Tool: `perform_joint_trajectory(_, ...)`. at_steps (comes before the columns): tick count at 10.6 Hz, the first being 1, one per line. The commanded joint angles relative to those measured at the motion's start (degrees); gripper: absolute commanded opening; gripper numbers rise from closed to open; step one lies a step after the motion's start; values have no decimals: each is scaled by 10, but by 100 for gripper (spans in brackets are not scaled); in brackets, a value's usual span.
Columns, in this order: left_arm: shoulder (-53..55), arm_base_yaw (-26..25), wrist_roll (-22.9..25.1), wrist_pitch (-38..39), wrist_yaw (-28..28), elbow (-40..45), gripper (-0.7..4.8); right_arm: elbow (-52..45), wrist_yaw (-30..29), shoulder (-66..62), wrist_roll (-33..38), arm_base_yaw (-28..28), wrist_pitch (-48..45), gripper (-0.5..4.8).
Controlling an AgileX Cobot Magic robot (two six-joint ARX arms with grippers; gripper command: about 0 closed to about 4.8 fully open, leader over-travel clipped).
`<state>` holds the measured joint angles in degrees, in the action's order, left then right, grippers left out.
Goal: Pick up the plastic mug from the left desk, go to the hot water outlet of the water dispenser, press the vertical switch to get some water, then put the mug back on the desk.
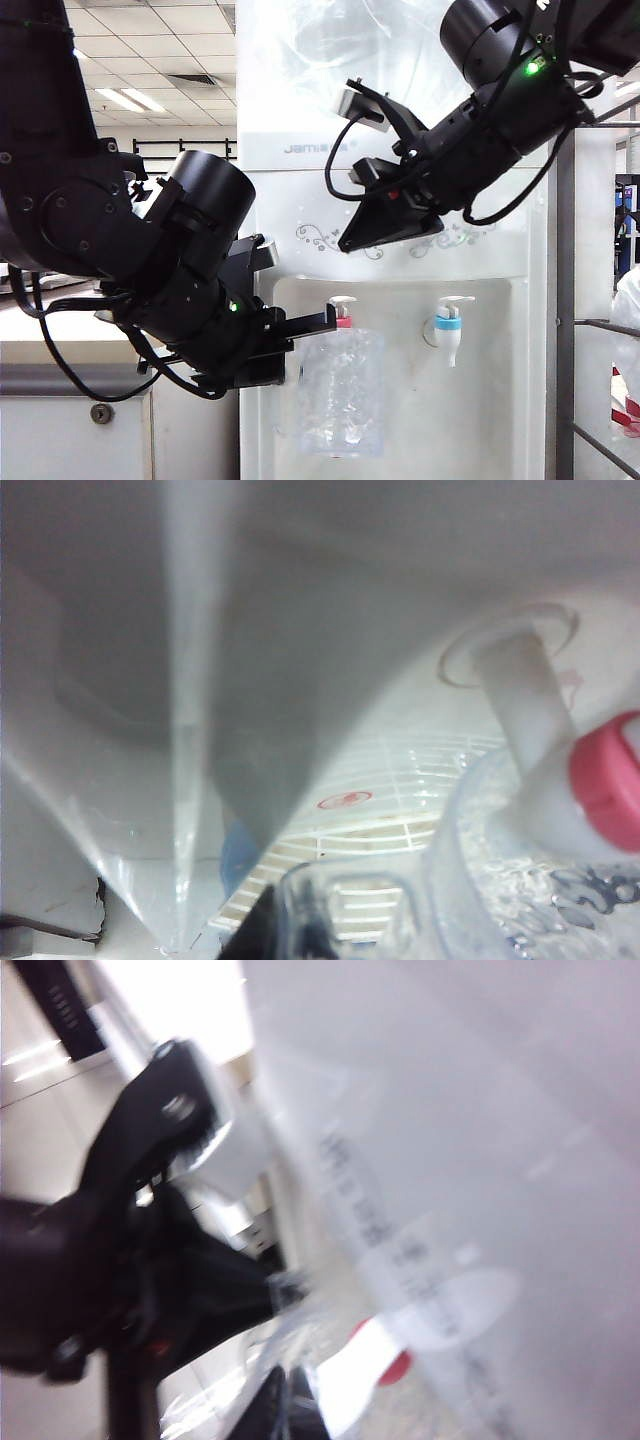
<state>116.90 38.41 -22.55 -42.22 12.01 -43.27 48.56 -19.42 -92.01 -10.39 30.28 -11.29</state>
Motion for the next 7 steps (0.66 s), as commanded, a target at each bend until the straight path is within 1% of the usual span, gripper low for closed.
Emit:
perform_joint_trajectory(1,-3,1,0,-29,-2,-2,-7,3,4,-16,1,1,-12,-2)
perform_joint_trajectory(7,-3,1,1,-38,-3,-2,-7,3,5,-52,1,1,-33,-2)
